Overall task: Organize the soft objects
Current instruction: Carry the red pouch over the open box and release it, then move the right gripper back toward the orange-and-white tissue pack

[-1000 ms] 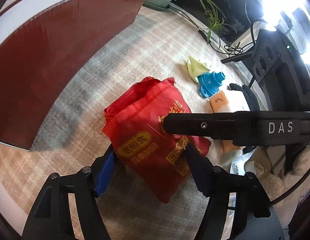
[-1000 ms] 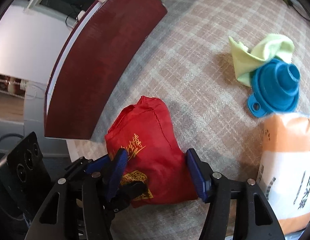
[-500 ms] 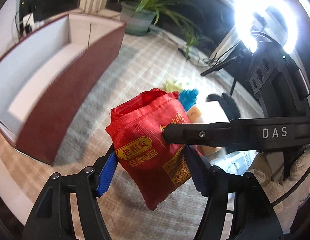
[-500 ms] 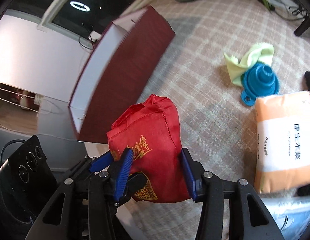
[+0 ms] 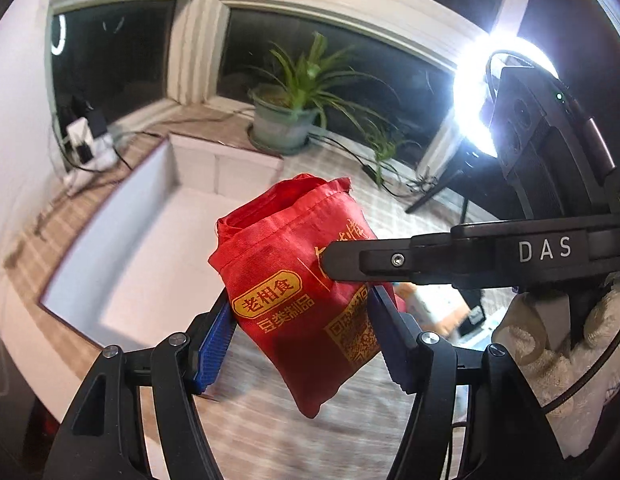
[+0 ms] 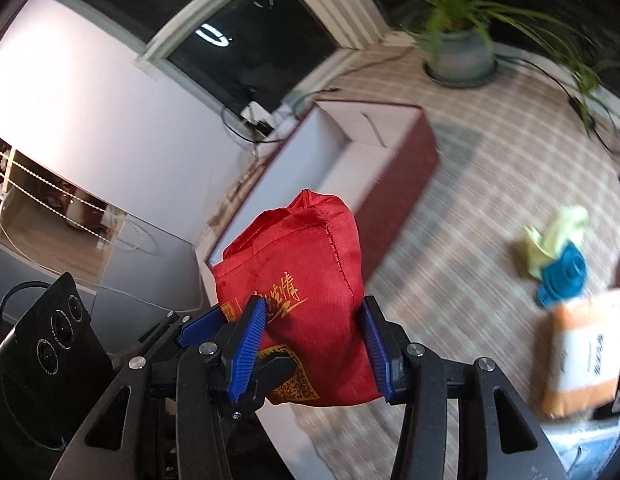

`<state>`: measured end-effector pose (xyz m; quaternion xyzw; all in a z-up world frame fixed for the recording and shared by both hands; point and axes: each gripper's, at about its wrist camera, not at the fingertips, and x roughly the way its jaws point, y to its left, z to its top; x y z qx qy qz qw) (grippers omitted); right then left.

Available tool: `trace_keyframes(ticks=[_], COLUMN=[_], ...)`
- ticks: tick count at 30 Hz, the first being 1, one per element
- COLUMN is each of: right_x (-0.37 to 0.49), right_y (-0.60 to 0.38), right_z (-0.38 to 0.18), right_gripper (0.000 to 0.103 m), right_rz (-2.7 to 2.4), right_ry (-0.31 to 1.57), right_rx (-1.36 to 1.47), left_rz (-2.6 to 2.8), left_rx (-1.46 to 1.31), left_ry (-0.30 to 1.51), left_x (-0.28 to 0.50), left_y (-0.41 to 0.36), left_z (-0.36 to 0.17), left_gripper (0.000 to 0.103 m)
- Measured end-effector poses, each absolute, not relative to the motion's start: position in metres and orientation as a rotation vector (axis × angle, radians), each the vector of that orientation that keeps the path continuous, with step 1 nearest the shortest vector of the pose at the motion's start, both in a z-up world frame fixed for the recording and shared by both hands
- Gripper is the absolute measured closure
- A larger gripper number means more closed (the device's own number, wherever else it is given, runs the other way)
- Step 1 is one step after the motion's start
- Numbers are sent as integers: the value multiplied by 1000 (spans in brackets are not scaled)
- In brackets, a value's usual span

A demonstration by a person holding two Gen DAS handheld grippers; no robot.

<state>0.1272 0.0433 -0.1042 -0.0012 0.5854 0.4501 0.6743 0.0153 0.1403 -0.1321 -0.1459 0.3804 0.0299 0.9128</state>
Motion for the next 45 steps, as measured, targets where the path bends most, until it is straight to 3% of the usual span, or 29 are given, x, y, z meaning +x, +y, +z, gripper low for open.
trace_keyframes(ticks=[18, 45], right_x=[129, 125], right_y=[179, 154], right_z=[-159, -145], right_gripper=[58, 50], right_rz=[1025, 919], right_ry=[1354, 1226], right_rx=[-14, -17], left_rz=[161, 222], left_rx=[-327, -335], left_ry=[861, 853], left_x=[30, 12], left_y=[263, 277], left_z=[-162, -156], left_gripper=[40, 40])
